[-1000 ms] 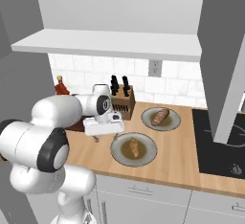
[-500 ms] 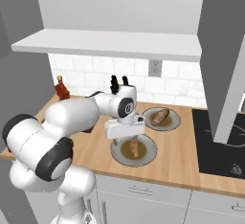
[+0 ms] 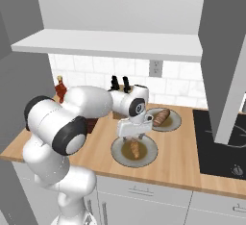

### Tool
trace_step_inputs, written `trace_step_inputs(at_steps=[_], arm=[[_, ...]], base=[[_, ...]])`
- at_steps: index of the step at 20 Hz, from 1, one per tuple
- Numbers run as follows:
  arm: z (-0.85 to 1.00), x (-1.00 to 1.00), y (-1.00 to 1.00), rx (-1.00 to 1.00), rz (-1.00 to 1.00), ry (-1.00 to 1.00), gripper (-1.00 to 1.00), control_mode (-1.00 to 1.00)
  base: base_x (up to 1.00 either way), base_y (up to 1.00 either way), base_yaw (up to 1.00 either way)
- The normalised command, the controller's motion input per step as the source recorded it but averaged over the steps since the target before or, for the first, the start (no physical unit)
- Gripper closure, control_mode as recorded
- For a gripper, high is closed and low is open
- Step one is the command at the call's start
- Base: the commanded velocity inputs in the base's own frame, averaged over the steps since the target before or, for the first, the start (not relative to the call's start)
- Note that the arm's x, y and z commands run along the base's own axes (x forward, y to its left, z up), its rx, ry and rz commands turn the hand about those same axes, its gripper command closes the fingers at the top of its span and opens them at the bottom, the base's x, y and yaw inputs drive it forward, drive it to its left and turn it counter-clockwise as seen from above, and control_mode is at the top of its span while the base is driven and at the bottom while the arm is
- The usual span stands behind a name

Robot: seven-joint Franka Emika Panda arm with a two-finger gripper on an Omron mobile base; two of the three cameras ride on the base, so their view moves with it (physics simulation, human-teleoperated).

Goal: From the different types of pastries on the counter, select a croissant and place it on the cutting board. Then retrieve a jar of jam from the cabinet and place it alongside the croissant on the cutting board.

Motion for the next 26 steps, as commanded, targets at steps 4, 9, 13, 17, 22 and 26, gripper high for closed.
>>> trace_step_inputs(at_steps=[4, 9, 13, 17, 22, 26], arm=[[-0.86, -0.08, -0.19, 0.00, -0.01, 0.00, -1.00, -1.00], [-0.04, -0.05, 0.00, 0.09, -0.01, 0.00, -1.00, -1.00], [0.00, 0.00, 0.00, 0.06, -0.01, 0.00, -1.00, -1.00], [-0.23, 0.00, 0.01, 0.02, -0.03, 0.00, -1.00, -1.00], [-0.44, 0.00, 0.05, 0.00, -0.04, 0.00, -1.00, -1.00], [-0.42, 0.00, 0.21, 0.00, -0.04, 0.00, 1.00, -1.00]], base=[[0.00, 0.00, 0.00], [0.00, 0.00, 0.00], [0.00, 0.00, 0.00], [0.00, 0.00, 0.00], [0.00, 0.00, 0.00], [0.00, 0.00, 0.00]])
